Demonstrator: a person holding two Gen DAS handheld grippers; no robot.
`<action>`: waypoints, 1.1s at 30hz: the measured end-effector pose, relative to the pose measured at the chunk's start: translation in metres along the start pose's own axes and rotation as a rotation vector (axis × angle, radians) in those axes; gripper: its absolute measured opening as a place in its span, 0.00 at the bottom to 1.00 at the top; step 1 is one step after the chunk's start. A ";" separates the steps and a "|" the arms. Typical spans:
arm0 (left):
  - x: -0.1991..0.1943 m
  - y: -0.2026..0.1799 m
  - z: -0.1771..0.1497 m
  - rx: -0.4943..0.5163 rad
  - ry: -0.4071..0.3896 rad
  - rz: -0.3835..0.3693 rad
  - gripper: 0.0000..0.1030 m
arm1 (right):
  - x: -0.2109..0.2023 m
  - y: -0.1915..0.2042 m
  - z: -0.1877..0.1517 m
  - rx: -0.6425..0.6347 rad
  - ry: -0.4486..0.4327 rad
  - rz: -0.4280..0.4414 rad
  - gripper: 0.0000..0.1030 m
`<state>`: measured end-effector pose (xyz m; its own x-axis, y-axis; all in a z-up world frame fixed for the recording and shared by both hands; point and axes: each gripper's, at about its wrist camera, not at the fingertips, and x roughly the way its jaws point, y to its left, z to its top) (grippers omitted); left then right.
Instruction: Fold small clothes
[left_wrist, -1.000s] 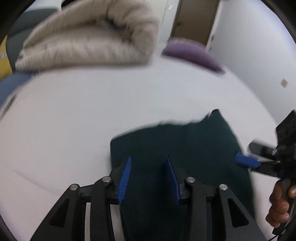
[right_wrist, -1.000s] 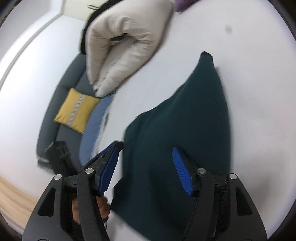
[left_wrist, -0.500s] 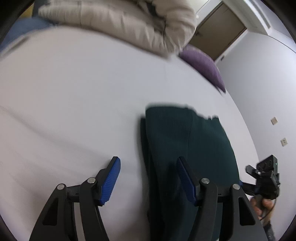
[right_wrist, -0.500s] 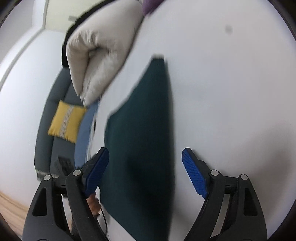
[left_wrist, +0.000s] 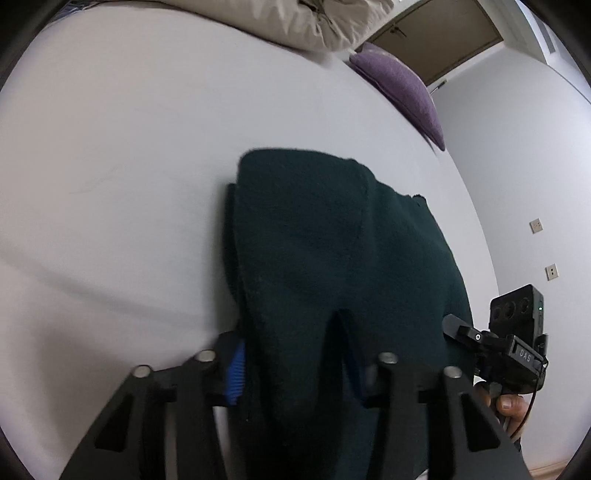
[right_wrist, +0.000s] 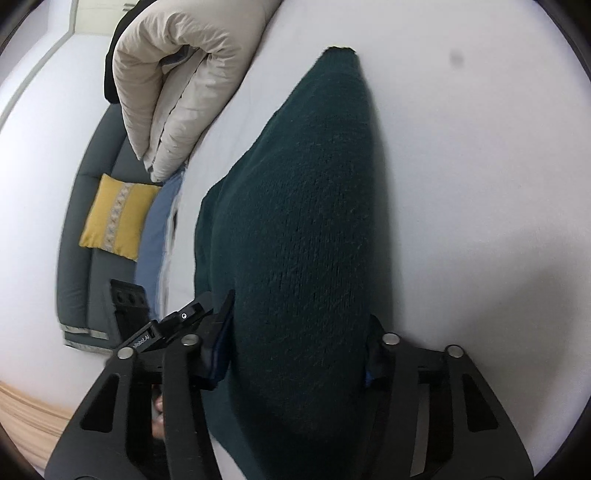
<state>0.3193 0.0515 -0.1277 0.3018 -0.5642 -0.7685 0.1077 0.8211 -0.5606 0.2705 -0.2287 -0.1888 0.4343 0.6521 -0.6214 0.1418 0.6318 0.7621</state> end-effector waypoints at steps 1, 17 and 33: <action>-0.001 -0.001 0.000 0.000 0.002 -0.005 0.36 | -0.003 0.000 -0.003 -0.007 -0.004 -0.011 0.42; -0.122 -0.085 -0.153 0.216 -0.071 0.001 0.24 | -0.140 0.058 -0.155 -0.175 -0.087 0.023 0.37; -0.063 -0.051 -0.228 0.100 0.015 -0.001 0.40 | -0.157 -0.040 -0.258 0.006 -0.079 0.073 0.42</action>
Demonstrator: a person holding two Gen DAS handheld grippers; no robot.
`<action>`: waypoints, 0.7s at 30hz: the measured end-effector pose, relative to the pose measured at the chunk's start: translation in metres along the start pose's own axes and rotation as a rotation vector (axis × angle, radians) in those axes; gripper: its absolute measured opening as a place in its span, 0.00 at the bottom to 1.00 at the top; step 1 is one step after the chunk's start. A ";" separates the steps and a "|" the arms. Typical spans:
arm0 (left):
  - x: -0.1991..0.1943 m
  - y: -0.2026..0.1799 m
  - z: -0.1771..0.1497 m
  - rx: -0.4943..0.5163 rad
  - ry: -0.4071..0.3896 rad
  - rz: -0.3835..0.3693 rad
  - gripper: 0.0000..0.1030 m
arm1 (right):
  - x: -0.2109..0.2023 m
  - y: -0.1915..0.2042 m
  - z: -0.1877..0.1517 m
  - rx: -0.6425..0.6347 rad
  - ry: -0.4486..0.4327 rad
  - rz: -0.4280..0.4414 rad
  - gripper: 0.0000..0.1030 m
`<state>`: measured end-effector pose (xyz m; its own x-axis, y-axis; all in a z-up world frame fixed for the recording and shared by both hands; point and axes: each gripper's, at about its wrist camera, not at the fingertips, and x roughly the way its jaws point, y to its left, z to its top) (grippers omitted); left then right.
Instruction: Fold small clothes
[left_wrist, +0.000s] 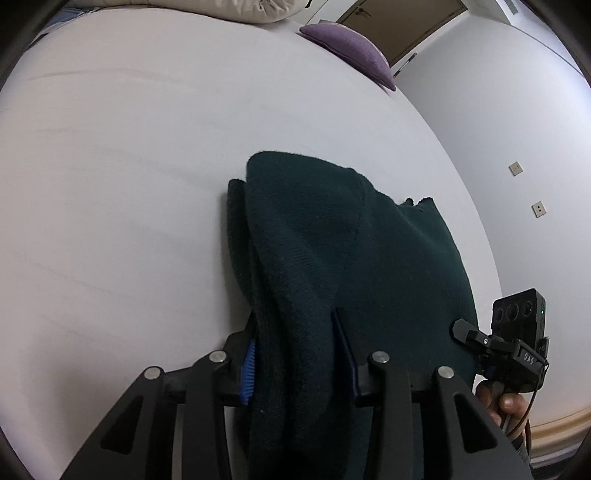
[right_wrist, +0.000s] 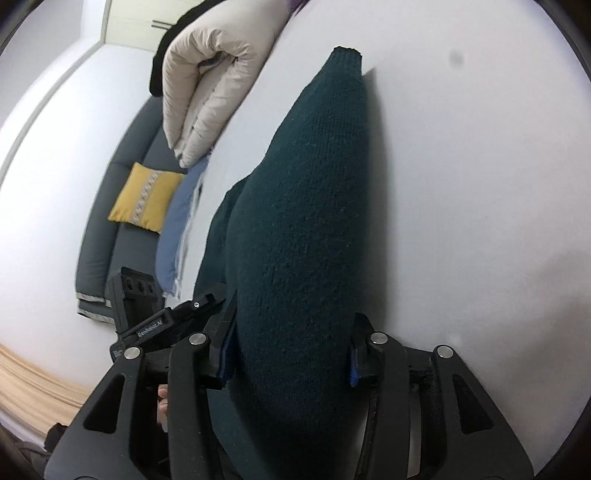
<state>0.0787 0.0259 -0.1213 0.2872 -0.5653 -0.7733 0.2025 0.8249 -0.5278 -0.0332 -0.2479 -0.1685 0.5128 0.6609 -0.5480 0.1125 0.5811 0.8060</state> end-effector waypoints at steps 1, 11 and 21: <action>-0.002 0.003 0.000 -0.002 -0.003 0.003 0.40 | 0.000 0.003 0.001 0.011 0.005 -0.011 0.43; 0.003 -0.006 -0.010 -0.015 -0.024 0.029 0.40 | -0.036 0.012 0.025 0.007 -0.116 -0.122 0.38; 0.004 0.000 -0.023 -0.072 -0.062 0.006 0.39 | -0.029 0.034 0.061 -0.071 -0.100 -0.180 0.28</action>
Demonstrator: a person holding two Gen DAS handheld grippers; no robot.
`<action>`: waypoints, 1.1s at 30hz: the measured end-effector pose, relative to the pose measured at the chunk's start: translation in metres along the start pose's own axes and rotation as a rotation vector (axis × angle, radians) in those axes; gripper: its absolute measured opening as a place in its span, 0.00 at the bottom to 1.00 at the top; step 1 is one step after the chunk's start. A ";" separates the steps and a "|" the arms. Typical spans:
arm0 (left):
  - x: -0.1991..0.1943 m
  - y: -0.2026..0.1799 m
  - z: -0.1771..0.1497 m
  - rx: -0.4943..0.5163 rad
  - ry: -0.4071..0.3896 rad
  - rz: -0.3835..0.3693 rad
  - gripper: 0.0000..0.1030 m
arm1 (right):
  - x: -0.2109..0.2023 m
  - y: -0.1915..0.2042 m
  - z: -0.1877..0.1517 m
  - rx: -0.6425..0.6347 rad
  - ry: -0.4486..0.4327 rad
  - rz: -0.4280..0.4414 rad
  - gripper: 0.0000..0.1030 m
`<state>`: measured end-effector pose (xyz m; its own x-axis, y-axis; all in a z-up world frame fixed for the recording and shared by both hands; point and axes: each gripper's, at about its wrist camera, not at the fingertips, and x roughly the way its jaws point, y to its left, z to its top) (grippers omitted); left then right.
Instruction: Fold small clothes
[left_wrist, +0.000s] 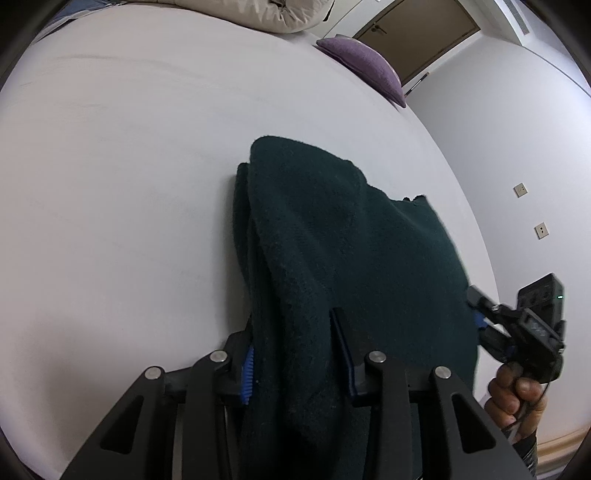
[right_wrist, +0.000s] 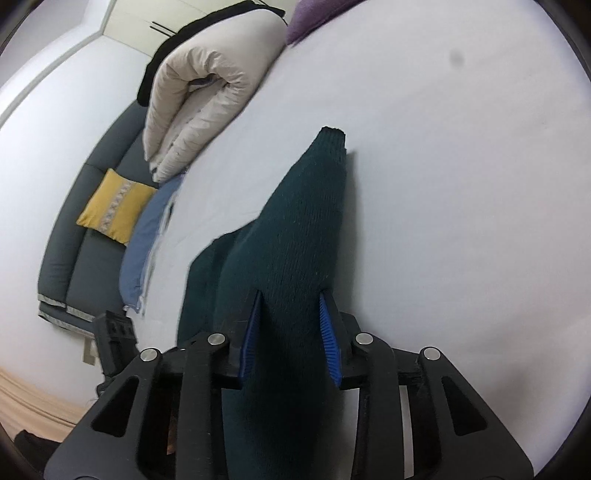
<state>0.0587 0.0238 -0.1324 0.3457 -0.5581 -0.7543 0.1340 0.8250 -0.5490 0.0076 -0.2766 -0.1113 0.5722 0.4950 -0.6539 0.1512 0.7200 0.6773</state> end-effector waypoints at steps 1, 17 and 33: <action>0.002 -0.003 -0.004 -0.001 -0.001 -0.004 0.39 | 0.003 -0.008 -0.001 0.020 0.008 -0.005 0.28; -0.055 -0.054 -0.024 0.193 -0.187 0.157 0.42 | -0.058 0.041 -0.043 -0.132 -0.132 0.069 0.43; -0.022 -0.067 -0.037 0.301 -0.135 0.315 0.44 | -0.047 0.015 -0.097 -0.152 0.023 0.036 0.41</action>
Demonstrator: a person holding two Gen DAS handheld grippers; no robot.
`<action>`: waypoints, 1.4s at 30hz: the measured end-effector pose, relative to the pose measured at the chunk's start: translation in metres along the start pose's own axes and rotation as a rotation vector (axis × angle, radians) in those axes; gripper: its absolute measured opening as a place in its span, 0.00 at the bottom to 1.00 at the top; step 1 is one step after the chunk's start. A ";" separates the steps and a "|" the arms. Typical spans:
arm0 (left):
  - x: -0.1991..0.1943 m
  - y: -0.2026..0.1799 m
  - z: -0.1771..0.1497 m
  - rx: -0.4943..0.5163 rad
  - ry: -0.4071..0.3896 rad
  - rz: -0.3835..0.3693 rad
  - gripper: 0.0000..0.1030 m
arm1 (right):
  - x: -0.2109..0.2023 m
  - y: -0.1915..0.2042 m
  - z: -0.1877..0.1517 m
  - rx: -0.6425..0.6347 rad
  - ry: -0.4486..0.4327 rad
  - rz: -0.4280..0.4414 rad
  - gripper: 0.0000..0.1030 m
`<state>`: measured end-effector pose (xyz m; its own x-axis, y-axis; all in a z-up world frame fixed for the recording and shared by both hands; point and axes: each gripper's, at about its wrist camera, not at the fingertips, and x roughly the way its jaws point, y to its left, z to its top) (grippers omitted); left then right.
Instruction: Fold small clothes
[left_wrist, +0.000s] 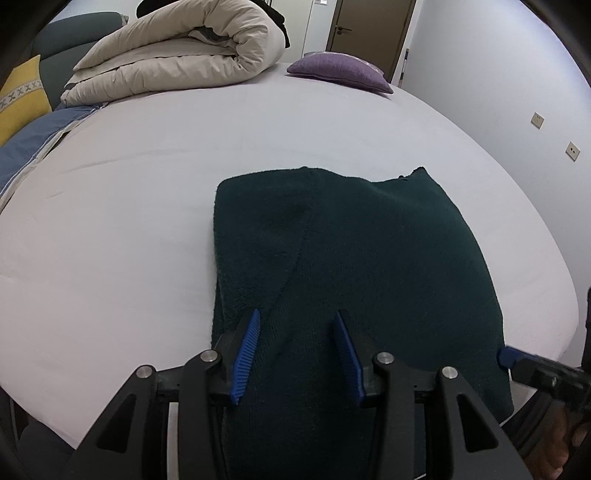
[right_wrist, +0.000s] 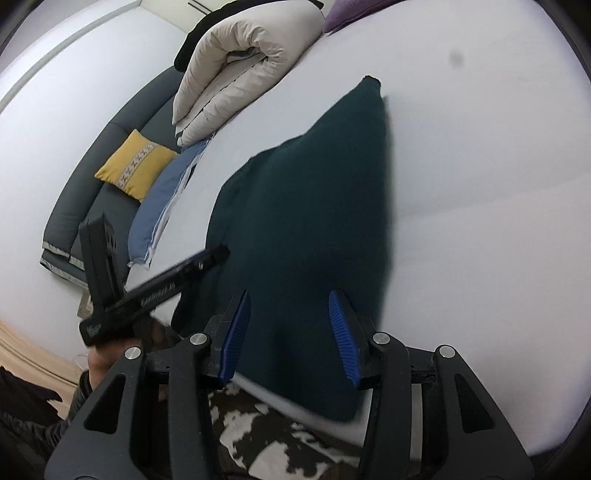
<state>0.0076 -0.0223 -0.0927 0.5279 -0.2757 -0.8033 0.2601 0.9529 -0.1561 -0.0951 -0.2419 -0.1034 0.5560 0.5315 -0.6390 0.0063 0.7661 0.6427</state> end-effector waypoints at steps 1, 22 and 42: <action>0.000 0.001 0.000 -0.003 0.001 -0.002 0.44 | -0.003 0.000 -0.004 -0.001 0.001 -0.017 0.41; -0.093 -0.006 -0.007 0.033 -0.333 0.081 0.87 | -0.090 0.094 -0.020 -0.317 -0.356 -0.362 0.80; -0.193 -0.034 -0.025 0.152 -0.706 0.421 1.00 | -0.134 0.133 -0.041 -0.382 -0.590 -0.571 1.00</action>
<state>-0.1237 0.0019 0.0533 0.9746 0.0371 -0.2208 0.0072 0.9805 0.1965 -0.2027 -0.1967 0.0500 0.8891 -0.1574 -0.4297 0.1941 0.9801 0.0425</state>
